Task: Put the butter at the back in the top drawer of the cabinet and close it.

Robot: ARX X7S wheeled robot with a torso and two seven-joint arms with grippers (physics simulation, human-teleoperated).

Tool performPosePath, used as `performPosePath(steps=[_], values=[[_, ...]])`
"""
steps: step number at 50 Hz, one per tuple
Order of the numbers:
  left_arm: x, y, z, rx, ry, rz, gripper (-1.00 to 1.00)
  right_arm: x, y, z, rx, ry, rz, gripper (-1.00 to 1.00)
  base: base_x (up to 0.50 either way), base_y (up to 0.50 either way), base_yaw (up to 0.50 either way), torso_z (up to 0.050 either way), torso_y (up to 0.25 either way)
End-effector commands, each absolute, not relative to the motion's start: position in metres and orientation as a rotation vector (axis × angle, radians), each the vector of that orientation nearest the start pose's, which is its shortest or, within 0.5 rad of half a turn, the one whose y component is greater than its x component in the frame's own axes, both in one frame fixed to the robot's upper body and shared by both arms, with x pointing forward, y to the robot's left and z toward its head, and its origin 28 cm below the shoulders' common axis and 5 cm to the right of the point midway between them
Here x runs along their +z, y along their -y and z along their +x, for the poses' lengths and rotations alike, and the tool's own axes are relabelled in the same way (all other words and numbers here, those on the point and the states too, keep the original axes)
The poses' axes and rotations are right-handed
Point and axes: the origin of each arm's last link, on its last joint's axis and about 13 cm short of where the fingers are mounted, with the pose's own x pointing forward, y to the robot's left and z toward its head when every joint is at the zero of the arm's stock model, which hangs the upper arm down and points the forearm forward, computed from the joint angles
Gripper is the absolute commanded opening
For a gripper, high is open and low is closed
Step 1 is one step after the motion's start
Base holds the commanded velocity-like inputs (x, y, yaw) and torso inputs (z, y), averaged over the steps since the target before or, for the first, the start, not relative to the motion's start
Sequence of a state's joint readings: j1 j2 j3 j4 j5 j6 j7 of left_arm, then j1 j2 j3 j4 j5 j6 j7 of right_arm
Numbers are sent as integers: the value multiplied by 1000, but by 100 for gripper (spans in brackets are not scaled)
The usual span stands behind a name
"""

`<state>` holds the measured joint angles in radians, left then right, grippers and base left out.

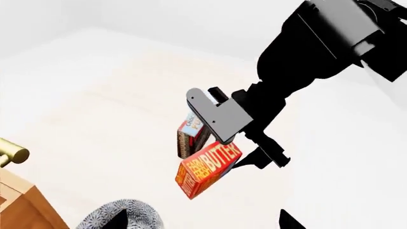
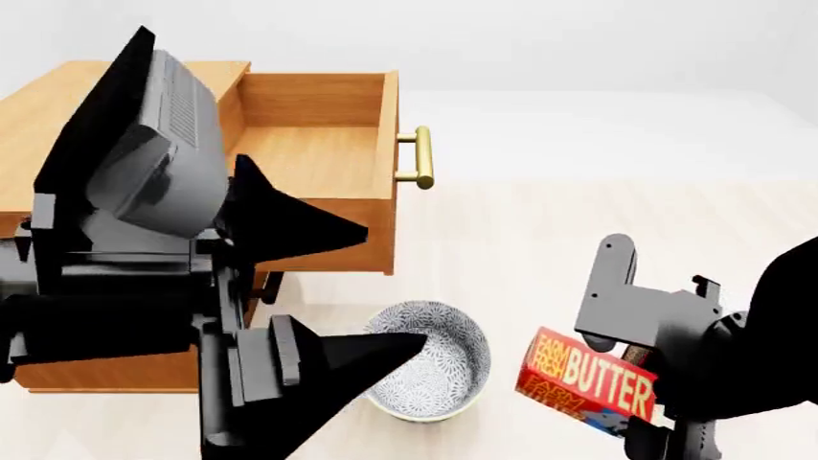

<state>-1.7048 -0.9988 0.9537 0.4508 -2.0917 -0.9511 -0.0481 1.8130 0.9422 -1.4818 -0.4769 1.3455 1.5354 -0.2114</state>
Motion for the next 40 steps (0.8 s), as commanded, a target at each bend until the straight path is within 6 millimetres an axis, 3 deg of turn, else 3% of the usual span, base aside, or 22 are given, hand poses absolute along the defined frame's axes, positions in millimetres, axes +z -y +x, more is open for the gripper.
performPosePath(steps=[1, 18, 40], values=[[337, -245, 198, -1258, -359, 273, 100, 308, 175, 213, 762, -948, -979, -100, 0, 0, 0, 0, 0], [326, -239, 209, -1297, -404, 412, 100, 335, 160, 198, 827, -839, -1028, -100, 0, 0, 0, 0, 1], [315, -230, 223, -1316, -425, 472, 100, 348, 143, 192, 880, -768, -1073, -100, 0, 0, 0, 0, 0]])
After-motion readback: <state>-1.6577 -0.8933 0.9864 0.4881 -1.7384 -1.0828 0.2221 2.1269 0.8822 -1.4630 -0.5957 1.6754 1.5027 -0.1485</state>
